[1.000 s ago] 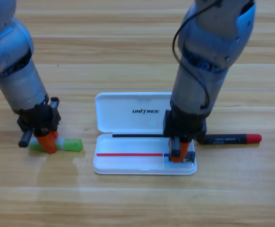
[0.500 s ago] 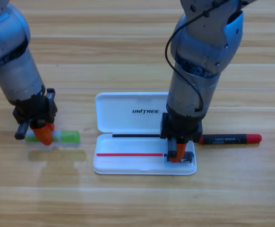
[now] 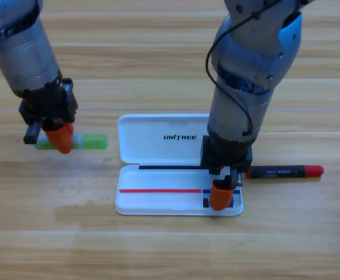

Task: Clean up eraser and pencils

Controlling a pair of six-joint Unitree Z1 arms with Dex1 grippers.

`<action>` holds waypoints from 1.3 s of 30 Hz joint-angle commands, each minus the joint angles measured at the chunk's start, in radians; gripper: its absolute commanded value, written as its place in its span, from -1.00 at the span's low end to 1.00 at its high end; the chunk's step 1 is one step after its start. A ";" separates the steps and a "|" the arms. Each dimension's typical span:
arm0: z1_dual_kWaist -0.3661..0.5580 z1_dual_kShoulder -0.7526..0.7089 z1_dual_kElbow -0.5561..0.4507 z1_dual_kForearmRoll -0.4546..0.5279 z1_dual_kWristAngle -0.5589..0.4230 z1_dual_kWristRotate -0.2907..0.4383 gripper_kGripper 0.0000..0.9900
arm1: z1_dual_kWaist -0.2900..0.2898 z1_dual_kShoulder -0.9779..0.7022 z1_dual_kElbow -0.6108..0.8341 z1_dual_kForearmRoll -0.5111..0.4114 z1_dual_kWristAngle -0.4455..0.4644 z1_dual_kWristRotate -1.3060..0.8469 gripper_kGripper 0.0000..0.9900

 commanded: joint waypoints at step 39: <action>-0.321 0.322 -0.307 0.099 -0.035 -0.270 -1.00 | -0.257 0.055 0.172 -0.159 -0.116 -0.329 0.65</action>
